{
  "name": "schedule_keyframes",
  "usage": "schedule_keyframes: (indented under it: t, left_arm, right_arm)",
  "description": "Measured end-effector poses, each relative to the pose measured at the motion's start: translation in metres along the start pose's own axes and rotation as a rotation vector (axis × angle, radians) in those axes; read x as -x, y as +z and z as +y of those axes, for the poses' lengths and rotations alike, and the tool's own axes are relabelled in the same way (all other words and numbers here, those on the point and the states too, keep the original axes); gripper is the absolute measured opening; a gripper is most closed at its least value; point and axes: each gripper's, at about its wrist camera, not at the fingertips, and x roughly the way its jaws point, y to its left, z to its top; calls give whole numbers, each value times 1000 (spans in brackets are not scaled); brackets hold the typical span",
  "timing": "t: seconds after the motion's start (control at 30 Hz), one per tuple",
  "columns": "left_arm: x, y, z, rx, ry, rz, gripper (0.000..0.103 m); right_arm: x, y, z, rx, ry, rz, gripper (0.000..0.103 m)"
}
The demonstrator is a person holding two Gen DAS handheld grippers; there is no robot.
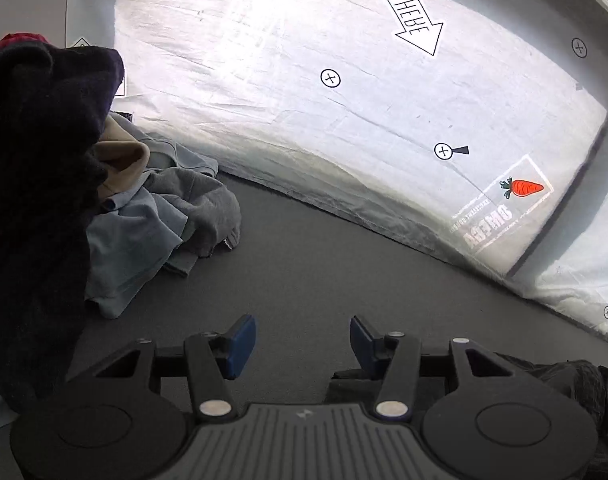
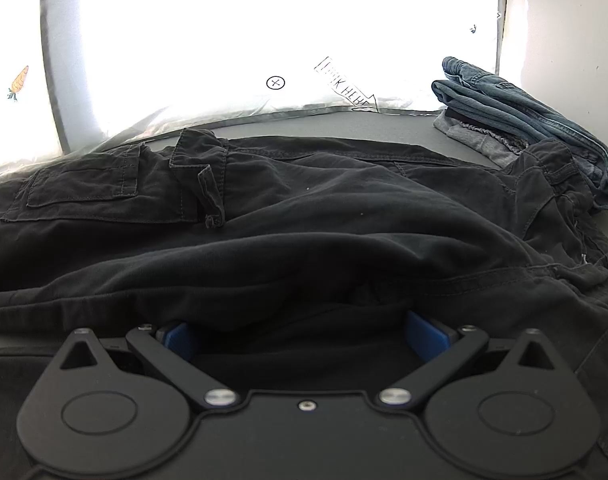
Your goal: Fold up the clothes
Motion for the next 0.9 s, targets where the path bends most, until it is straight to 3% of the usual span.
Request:
schedule_keyframes:
  t: [0.17,0.27,0.4,0.47,0.5,0.53,0.6,0.7,0.9]
  left_arm:
    - [-65,2,-35,-271,-66,166,51]
    - [-79,-14,-49,-350,-102,218,51]
    - [-85,-35,-53,-367,-130,252,54]
    - [-84,-40,-53,-356,-116,224,54]
    - [-83,-40,-51,-335,-101,212,49]
    - [-83,-40,-50,-314,-87,200,31]
    - [-76,-37,-52,-308,-47,159,21]
    - [-62,-25,-61,-323,17,80,20]
    - [-37,50,-77,-325,55,-136,19]
  right_arm:
    - [0,0,1,-1,-2,0,103]
    - [0,0,1,-2,-2,0,103]
    - [0,0,1,-2,-3,0,103]
    - [0,0,1,0,-4,-1,103]
    - [0,0,1,1,-4,-1,103]
    - [0,0,1,1,-4,-1,103]
    - [0,0,1,1,-4,-1,103]
    - [0,0,0,1,-4,-1,103]
    - [-1,1,2,10,-10,4,103]
